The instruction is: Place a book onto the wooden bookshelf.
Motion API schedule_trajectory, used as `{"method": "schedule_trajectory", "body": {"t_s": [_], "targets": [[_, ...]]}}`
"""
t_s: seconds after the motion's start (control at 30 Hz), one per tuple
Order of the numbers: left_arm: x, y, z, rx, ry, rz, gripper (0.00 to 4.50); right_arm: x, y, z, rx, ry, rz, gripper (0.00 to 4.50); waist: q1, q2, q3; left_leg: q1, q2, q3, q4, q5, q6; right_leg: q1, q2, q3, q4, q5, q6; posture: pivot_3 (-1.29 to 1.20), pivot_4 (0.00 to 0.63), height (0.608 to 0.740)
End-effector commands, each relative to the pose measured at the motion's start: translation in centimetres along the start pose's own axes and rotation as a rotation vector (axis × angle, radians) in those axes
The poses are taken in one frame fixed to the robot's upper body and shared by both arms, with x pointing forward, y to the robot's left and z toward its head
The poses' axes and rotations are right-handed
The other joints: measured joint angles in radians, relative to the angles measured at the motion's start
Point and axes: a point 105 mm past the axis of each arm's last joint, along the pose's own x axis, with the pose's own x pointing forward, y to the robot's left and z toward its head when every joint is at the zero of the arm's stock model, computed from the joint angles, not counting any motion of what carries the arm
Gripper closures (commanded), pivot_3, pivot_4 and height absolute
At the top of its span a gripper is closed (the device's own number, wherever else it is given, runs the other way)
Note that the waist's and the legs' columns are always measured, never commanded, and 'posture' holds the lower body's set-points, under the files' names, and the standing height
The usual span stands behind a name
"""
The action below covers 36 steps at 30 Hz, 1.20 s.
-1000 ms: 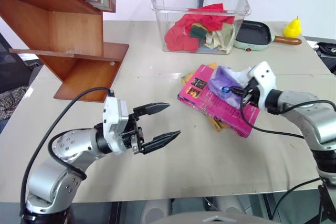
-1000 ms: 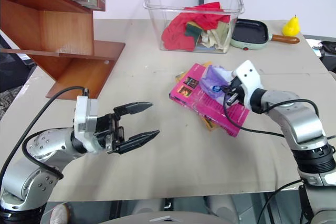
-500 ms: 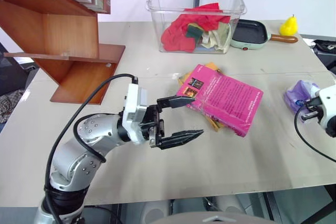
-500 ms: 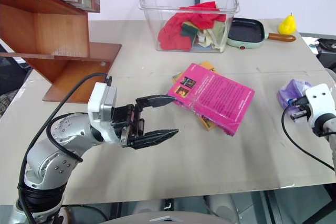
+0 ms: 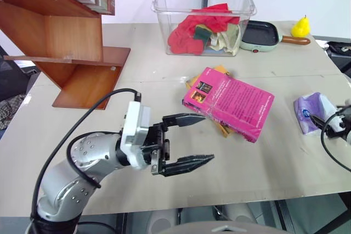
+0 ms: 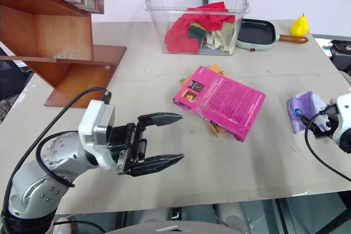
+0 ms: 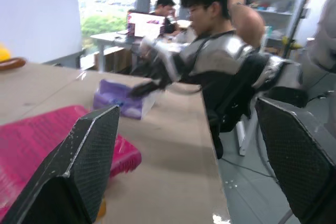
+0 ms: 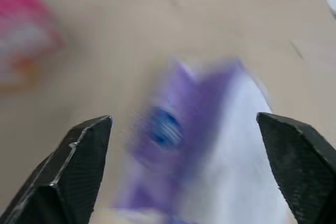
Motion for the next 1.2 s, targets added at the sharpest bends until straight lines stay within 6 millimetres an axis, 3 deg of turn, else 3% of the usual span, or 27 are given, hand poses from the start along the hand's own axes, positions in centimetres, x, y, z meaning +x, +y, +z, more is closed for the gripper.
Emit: {"method": "schedule_trajectory", "body": {"t_s": [0.03, 0.13, 0.3, 0.37, 0.53, 0.77, 0.87, 1.0, 1.1, 1.2], "targets": [[-0.8, 0.2, 0.3, 0.080, 0.028, 0.112, 0.28, 1.2, 2.6, 3.7, -0.068, -0.078, 0.142, 0.26, -0.003, -0.001, 0.000, 0.000, 0.000, 0.000, 0.000, 0.000, 0.000, 0.000, 0.000, 0.000, 0.000, 0.000, 0.000, 0.00, 0.150, 0.740], [-1.3, 0.5, 0.0, 0.070, 0.046, 0.153, 0.28, 3.5, 3.2, 4.7, -0.102, -0.078, 0.175, 1.31, -0.006, -0.003, 0.001, 0.001, 0.000, 0.000, 0.001, 0.000, 0.000, 0.001, 0.000, 0.000, 0.000, 0.001, -0.001, 0.00, 0.150, 0.740], [-2.4, 4.5, -1.6, 0.047, 0.105, 0.252, 0.28, 7.0, 2.9, 4.5, -0.193, -0.011, 0.190, 3.77, 0.015, -0.003, 0.001, -0.001, -0.002, -0.001, 0.001, 0.000, 0.000, 0.000, -0.001, 0.000, -0.001, 0.001, -0.001, 0.00, 0.150, 0.740], [-2.6, 5.0, -2.0, 0.031, 0.116, 0.273, 0.28, 7.7, 2.4, 4.5, -0.230, -0.001, 0.188, 4.38, 0.019, -0.003, 0.001, -0.003, -0.002, 0.000, 0.001, 0.000, 0.000, -0.001, -0.001, 0.000, -0.001, 0.001, -0.002, 0.00, 0.150, 0.740], [-3.3, 4.4, -4.4, -0.011, 0.193, 0.300, 0.28, 9.8, 1.6, 5.1, -0.319, 0.007, 0.201, 4.38, 0.015, -0.002, 0.002, -0.006, -0.002, 0.003, -0.001, -0.002, 0.002, -0.004, -0.001, 0.004, -0.003, 0.001, -0.002, 0.00, 0.150, 0.740], [-3.9, 3.0, -5.2, -0.012, 0.210, 0.285, 0.28, 11.6, 0.4, 5.5, -0.429, 0.046, 0.218, 4.38, 0.019, -0.001, 0.002, -0.009, -0.002, 0.002, -0.002, -0.002, 0.003, -0.008, -0.001, 0.003, -0.002, 0.001, -0.002, 0.00, 0.150, 0.740], [-4.5, 2.9, -5.2, 0.003, 0.215, 0.312, 0.28, 10.3, -0.4, 5.9, -0.410, 0.057, 0.217, 4.38, 0.021, -0.001, 0.002, -0.010, -0.002, 0.003, -0.001, -0.002, 0.003, -0.008, -0.002, 0.003, -0.002, 0.001, -0.002, 0.00, 0.150, 0.740], [-4.4, 1.6, -5.3, -0.003, 0.215, 0.310, 0.28, 7.5, -1.4, 3.5, -0.411, 0.182, 0.224, 4.38, 0.029, -0.001, 0.002, -0.012, -0.003, 0.002, 0.000, -0.002, 0.003, -0.008, -0.003, 0.002, -0.002, 0.001, -0.002, 0.00, 0.150, 0.740], [-4.3, 1.0, -5.3, -0.005, 0.215, 0.311, 0.28, 5.6, -0.7, 1.6, -0.404, 0.261, 0.261, 4.38, 0.030, -0.001, 0.002, -0.014, -0.003, 0.001, 0.000, -0.002, 0.003, -0.010, -0.004, 0.001, -0.003, 0.001, -0.002, 0.00, 0.150, 0.740], [-4.3, 0.4, -5.3, -0.007, 0.219, 0.306, 0.28, 5.0, 0.8, 0.7, -0.370, 0.282, 0.315, 4.38, 0.017, 0.000, 0.002, -0.014, -0.002, 0.002, 0.000, -0.002, 0.003, -0.011, -0.003, 0.001, -0.002, 0.001, -0.002, 0.00, 0.150, 0.740]]}}
